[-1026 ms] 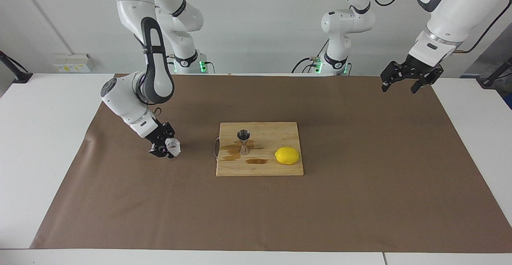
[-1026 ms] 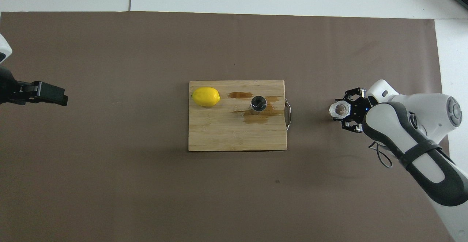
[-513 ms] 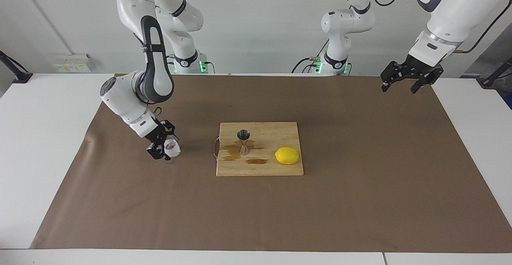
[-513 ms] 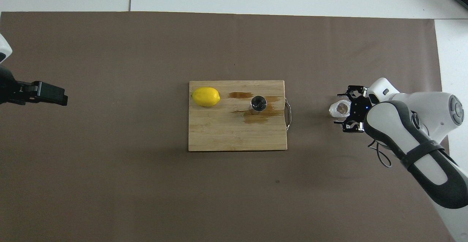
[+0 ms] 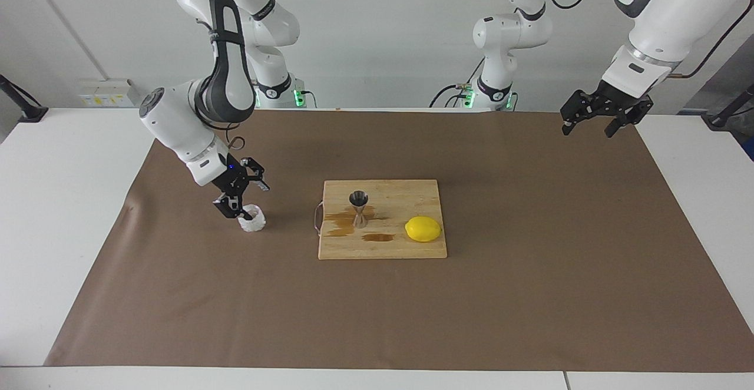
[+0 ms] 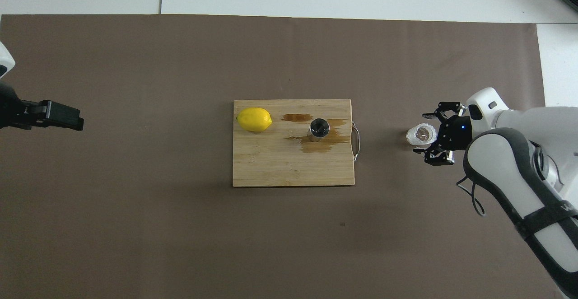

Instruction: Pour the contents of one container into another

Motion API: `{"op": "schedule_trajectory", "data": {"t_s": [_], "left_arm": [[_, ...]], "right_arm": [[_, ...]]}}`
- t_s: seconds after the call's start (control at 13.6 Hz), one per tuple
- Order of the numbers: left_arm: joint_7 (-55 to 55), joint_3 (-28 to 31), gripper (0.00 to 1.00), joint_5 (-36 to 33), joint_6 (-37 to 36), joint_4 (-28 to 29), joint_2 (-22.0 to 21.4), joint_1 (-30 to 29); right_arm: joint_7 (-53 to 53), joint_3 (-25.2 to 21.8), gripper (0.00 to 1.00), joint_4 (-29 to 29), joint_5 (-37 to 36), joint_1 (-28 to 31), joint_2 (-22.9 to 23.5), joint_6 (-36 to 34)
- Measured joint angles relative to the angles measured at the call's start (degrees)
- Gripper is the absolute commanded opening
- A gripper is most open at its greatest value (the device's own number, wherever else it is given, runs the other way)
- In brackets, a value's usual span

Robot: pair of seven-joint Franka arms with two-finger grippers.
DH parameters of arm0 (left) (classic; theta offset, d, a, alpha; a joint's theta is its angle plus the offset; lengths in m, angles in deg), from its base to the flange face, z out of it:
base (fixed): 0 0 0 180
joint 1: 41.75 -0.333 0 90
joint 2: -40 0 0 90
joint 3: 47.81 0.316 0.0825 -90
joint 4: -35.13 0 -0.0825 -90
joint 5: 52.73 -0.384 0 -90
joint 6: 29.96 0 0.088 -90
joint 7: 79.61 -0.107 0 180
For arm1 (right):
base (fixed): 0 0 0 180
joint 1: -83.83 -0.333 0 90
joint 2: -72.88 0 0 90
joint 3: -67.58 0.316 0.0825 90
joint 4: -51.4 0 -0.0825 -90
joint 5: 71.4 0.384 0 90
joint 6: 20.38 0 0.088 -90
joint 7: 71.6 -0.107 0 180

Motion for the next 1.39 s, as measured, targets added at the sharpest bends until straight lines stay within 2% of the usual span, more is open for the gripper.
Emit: {"op": "schedule_trajectory", "data": {"t_s": [0.22, 0.59, 1.17, 1.39], "left_arm": [[0.0, 0.0, 1.00, 0.0, 0.0, 0.0, 0.0, 0.0], [0.0, 0.0, 1.00, 0.0, 0.0, 0.0, 0.0, 0.0], [0.0, 0.0, 1.00, 0.0, 0.0, 0.0, 0.0, 0.0], [0.0, 0.0, 1.00, 0.0, 0.0, 0.0, 0.0, 0.0]], "right_arm": [[-13.6, 0.0, 1.00, 1.1, -8.2, -0.7, -1.7, -2.0], [-41.0, 0.1, 1.00, 2.5, -20.0, -2.1, -1.8, -6.3], [-72.4, 0.1, 1.00, 11.9, -26.1, -2.0, -3.3, -23.3], [-86.9, 0.1, 1.00, 17.5, -28.4, -2.0, -4.2, -31.8]]}}
